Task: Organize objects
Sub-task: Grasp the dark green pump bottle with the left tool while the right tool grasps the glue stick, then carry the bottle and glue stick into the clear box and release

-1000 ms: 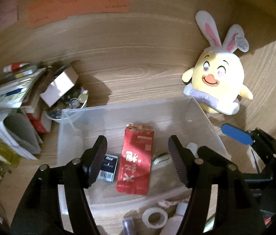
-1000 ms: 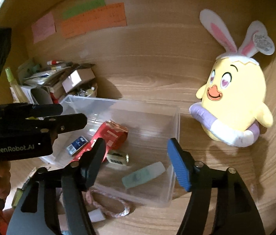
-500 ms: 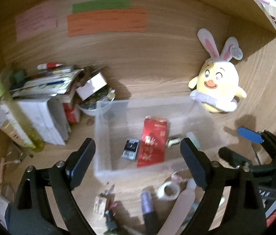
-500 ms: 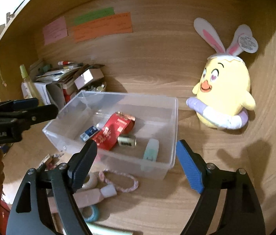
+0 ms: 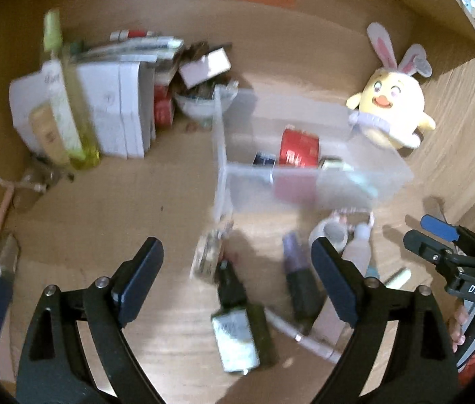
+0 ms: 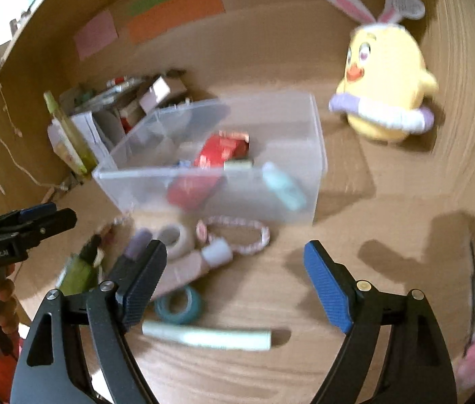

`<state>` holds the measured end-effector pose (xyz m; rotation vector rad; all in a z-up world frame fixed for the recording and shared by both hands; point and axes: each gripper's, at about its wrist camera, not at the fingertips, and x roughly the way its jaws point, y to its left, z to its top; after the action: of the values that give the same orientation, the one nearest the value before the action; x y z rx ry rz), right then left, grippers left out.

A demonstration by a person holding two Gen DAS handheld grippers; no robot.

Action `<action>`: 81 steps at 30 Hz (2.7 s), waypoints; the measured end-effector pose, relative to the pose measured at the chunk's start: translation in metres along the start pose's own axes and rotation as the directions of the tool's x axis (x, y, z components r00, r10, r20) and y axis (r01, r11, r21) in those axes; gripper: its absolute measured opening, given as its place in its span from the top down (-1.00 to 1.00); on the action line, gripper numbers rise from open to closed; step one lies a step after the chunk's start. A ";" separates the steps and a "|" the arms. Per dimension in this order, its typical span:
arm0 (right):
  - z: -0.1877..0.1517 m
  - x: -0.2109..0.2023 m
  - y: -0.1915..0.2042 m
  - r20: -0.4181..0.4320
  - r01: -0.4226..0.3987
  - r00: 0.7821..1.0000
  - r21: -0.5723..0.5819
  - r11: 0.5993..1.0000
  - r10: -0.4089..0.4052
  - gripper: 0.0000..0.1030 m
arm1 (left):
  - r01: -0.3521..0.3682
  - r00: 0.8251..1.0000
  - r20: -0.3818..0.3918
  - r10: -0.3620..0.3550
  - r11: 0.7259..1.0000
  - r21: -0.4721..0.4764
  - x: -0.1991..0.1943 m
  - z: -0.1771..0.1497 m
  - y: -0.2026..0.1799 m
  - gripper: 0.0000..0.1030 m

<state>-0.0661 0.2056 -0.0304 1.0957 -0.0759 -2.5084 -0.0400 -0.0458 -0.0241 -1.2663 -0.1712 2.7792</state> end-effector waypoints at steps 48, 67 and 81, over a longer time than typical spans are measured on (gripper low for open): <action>-0.067 0.007 0.029 -0.187 -0.051 0.982 -0.291 0.955 -0.005 0.03 | -0.003 0.994 -0.107 -0.005 0.997 -0.075 0.014 -0.059 0.025 0.08; -0.052 -0.008 0.001 -0.099 -0.004 0.995 -0.146 0.989 -0.011 0.72 | -0.014 0.999 -0.044 0.011 0.998 -0.062 -0.003 -0.057 0.020 0.21; -0.001 -0.022 -0.007 0.076 -0.047 0.996 -0.068 0.997 0.053 0.72 | 0.049 0.997 0.065 -0.045 0.996 -0.070 -0.021 -0.024 0.000 0.21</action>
<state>-0.0543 0.2206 -0.0169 0.9584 -0.0410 -2.4902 -0.0078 -0.0467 -0.0241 -1.1733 -0.3035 2.7981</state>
